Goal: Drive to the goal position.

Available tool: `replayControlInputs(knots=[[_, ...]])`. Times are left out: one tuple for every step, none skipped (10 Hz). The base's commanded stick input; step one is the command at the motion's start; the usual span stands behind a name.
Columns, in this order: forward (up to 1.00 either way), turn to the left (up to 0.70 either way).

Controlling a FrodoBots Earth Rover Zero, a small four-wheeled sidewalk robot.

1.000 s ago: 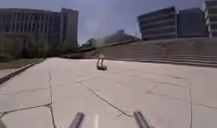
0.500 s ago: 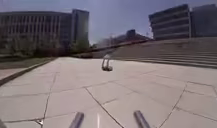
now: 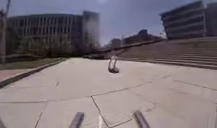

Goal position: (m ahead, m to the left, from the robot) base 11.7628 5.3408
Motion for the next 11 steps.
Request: replayControlInputs(knots=[[1.00,0.27],[1.00,0.27],[1.00,0.27],[1.00,0.27],[1.00,0.27],[1.00,0.27],[1.00,0.27],[1.00,0.27],[1.00,0.27],[1.00,0.27],[1.00,0.27]])
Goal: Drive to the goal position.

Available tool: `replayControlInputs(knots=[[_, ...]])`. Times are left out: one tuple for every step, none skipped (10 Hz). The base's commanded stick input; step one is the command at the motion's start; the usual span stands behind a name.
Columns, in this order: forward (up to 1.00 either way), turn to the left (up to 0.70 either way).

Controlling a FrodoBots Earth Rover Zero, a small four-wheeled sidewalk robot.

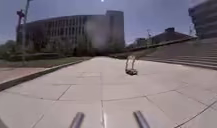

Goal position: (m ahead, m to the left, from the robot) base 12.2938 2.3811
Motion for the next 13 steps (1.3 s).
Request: replayControlInputs(knots=[[1.00,0.27],[1.00,0.27],[1.00,0.27],[1.00,0.27],[1.00,0.27],[1.00,0.27],[1.00,0.06],[1.00,0.00],[1.00,0.00],[1.00,0.00],[1.00,0.00],[1.00,0.00],[1.00,0.00]])
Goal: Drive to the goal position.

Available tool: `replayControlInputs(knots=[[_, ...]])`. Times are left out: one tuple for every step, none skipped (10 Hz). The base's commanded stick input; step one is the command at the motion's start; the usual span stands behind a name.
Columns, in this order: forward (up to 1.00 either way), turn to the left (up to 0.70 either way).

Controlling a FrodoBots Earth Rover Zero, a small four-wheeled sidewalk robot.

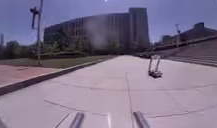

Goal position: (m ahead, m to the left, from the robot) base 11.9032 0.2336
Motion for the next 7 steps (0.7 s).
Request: replayControlInputs(knots=[[1.00,0.00],[1.00,-0.07],[1.00,-0.27],[1.00,-0.27],[1.00,-0.27],[1.00,-0.27],[1.00,-0.21]])
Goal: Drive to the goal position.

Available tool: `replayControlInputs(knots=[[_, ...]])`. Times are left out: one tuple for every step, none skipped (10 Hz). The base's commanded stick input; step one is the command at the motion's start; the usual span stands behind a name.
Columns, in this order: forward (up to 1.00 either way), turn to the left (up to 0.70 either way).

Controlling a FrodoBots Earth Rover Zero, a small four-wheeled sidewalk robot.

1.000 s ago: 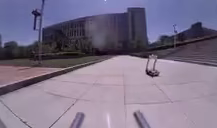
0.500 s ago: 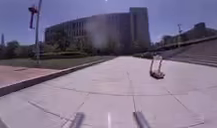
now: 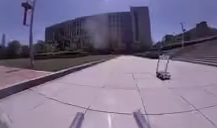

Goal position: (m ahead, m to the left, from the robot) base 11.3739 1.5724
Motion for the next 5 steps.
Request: replayControlInputs(knots=[[1.00,0.00],[1.00,0.00],[1.00,0.00],[1.00,0.00],[1.00,0.00]])
